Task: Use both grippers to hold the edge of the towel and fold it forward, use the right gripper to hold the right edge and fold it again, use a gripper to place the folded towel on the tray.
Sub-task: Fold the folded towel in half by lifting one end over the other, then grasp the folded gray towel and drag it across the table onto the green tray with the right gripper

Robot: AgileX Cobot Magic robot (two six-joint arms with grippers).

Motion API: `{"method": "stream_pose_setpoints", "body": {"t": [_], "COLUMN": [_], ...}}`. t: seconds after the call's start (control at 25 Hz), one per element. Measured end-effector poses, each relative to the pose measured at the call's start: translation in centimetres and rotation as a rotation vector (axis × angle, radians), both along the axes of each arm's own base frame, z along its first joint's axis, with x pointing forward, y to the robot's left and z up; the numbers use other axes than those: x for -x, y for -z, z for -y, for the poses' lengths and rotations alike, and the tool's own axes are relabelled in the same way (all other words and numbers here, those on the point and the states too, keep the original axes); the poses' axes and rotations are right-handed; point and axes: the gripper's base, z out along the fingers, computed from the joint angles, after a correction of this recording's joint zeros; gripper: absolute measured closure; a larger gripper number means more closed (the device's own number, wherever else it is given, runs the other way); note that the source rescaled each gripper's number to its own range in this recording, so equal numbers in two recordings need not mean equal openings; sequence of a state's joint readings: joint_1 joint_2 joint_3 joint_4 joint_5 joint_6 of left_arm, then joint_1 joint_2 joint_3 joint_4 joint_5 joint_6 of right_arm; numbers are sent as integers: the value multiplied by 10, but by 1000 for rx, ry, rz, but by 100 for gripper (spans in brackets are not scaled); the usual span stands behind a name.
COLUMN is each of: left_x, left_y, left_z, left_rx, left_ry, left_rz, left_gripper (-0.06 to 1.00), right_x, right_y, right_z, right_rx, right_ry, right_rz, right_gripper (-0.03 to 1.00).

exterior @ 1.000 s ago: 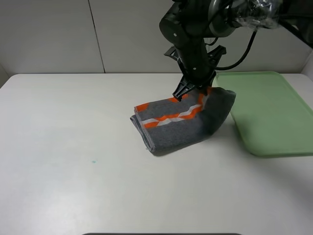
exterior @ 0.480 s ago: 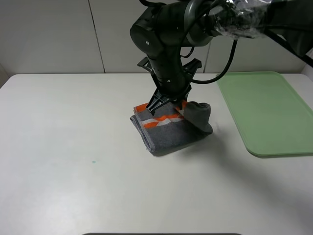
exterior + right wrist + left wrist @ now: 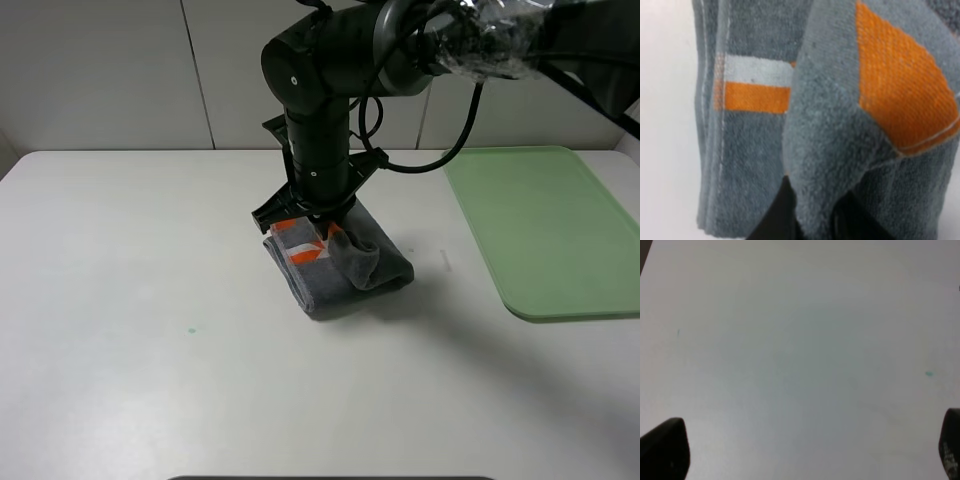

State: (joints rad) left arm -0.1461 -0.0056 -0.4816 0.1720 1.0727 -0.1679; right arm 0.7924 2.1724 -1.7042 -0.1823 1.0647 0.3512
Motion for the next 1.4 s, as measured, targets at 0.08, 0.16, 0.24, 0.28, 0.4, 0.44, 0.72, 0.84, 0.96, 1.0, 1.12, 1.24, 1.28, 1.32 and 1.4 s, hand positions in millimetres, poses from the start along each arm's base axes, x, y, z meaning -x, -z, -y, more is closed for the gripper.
{"method": "stream_pose_setpoints", "body": {"t": [0.08, 0.16, 0.24, 0.28, 0.4, 0.44, 0.72, 0.84, 0.96, 1.0, 1.12, 1.24, 1.28, 1.32, 1.4], "left_x": [0, 0, 0, 0, 0, 0, 0, 0, 0, 0, 0, 0, 0, 0, 0], "left_y": [0, 0, 0, 0, 0, 0, 0, 0, 0, 0, 0, 0, 0, 0, 0], "left_z": [0, 0, 0, 0, 0, 0, 0, 0, 0, 0, 0, 0, 0, 0, 0], "left_rx": [0, 0, 0, 0, 0, 0, 0, 0, 0, 0, 0, 0, 0, 0, 0], "left_ry": [0, 0, 0, 0, 0, 0, 0, 0, 0, 0, 0, 0, 0, 0, 0], "left_rz": [0, 0, 0, 0, 0, 0, 0, 0, 0, 0, 0, 0, 0, 0, 0], "left_gripper": [-6, -6, -6, -6, -6, -6, -6, -6, -6, -6, -6, -6, -6, -6, -6], "right_x": [-1, -1, -1, 0, 0, 1, 1, 1, 1, 1, 0, -10, -16, -21, -32], "right_y": [0, 0, 0, 0, 0, 0, 0, 0, 0, 0, 0, 0, 0, 0, 0], "right_z": [-1, -1, -1, -1, -3, -3, -8, -9, -9, -9, -7, 4, 11, 16, 30], "right_rx": [-12, -13, -14, -17, -33, -44, -111, -113, -103, -98, -81, -69, -63, -58, -45], "right_ry": [7, 7, 8, 9, 22, 31, 80, 76, 26, 5, -46, -69, -75, -85, -92], "right_rz": [6, 7, 6, 5, -5, -8, -11, -12, -11, -11, -12, -11, -11, -10, -9], "right_gripper": [90, 90, 90, 90, 88, 80, 1, -2, -3, -3, -3, -3, -3, -3, -3]}}
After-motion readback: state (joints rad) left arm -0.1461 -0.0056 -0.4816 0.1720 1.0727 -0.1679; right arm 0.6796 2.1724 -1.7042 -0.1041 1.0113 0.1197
